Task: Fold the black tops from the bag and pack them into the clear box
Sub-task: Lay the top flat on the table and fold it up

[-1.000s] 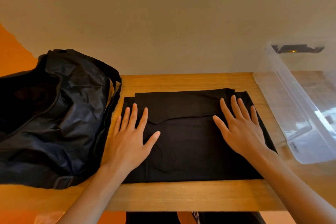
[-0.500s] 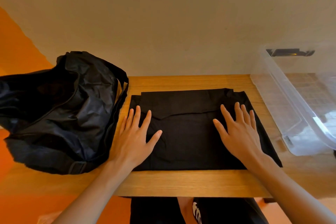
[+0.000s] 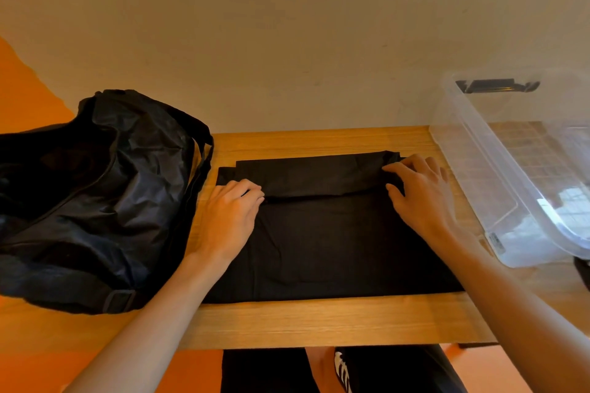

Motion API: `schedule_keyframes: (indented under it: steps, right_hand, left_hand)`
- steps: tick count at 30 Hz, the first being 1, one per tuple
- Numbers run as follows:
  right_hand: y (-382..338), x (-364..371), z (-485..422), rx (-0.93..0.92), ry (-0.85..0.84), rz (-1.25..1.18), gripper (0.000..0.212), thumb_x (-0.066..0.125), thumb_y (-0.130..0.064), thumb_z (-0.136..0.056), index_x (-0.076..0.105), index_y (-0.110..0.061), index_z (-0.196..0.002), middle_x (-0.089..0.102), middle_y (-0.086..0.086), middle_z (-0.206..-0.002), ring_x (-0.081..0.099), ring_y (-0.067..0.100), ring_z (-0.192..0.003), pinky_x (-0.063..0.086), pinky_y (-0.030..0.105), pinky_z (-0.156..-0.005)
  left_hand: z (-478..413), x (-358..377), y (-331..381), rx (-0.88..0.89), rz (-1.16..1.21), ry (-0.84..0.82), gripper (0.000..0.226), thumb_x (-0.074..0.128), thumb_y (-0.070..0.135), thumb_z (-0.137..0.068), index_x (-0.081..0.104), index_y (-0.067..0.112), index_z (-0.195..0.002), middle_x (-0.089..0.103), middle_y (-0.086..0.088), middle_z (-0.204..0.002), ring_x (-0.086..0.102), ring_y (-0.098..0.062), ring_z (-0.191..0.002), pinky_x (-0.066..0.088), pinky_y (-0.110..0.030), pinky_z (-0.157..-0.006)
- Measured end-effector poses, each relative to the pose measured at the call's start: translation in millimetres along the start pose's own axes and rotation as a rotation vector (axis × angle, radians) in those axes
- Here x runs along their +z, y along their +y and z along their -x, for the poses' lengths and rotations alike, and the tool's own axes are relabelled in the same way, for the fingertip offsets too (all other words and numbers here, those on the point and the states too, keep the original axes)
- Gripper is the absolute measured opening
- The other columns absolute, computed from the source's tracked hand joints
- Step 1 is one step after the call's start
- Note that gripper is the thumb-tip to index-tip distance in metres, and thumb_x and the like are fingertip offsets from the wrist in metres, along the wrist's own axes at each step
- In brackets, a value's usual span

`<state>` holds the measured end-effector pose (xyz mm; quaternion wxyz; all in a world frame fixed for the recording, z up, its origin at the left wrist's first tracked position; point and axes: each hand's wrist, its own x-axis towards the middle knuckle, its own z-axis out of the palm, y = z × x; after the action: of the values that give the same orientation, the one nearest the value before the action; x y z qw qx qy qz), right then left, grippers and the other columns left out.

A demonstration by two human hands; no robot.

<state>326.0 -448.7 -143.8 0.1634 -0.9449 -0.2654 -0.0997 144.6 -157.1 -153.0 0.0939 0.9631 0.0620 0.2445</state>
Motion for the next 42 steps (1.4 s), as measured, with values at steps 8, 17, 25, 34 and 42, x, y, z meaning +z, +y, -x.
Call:
schedule_keyframes:
  steps: [8,17,25,34,42]
  right_hand:
    - [7,3,5,-0.053,0.165,-0.056,0.01,0.074,-0.02,-0.092,0.08,-0.015,-0.099,0.064,0.001,-0.101,0.051,0.028,-0.103,0.039,0.043,-0.091]
    - [8,2,20,-0.048,0.078,0.056,0.023,0.071,-0.018,-0.089,0.079,-0.017,-0.11,0.073,0.003,-0.121,0.055,0.025,-0.116,0.035,0.041,-0.1]
    - [-1,7,-20,0.066,-0.259,0.132,0.058,0.018,-0.04,-0.11,0.019,-0.015,-0.162,0.012,0.002,-0.171,-0.002,0.018,-0.158,-0.007,0.039,-0.126]
    - [11,9,-36,0.241,-0.265,0.174,0.062,0.014,-0.041,-0.109,0.004,-0.012,-0.164,0.0,0.006,-0.172,-0.012,0.021,-0.157,-0.012,0.044,-0.126]
    - [15,20,-30,0.182,-0.384,0.234,0.067,0.002,-0.05,-0.106,-0.009,-0.016,-0.162,-0.011,0.001,-0.171,-0.021,0.019,-0.154,-0.017,0.046,-0.124]
  left_hand:
    - [-1,-3,4,-0.006,0.002,-0.032,0.024,0.066,0.026,-0.094,0.077,0.011,-0.11,0.071,-0.003,-0.118,0.065,-0.021,-0.11,0.05,-0.037,-0.093]
    - [-51,37,105,0.196,0.148,-0.435,0.067,0.035,0.052,-0.107,0.02,0.019,-0.163,0.007,-0.001,-0.172,0.0,-0.015,-0.158,0.008,-0.036,-0.129]
    - [-63,66,140,0.25,0.084,-0.563,0.071,0.032,0.059,-0.105,0.016,0.023,-0.164,0.005,0.0,-0.172,-0.006,-0.016,-0.158,-0.001,-0.041,-0.129]
    - [-57,73,146,0.203,0.063,-0.511,0.077,0.031,0.066,-0.102,0.012,0.025,-0.164,0.003,0.001,-0.172,-0.007,-0.022,-0.158,-0.002,-0.049,-0.128]
    - [-42,61,137,0.243,0.037,-0.519,0.073,0.025,0.068,-0.102,0.016,0.031,-0.163,0.0,0.0,-0.172,-0.009,-0.021,-0.158,0.001,-0.046,-0.128]
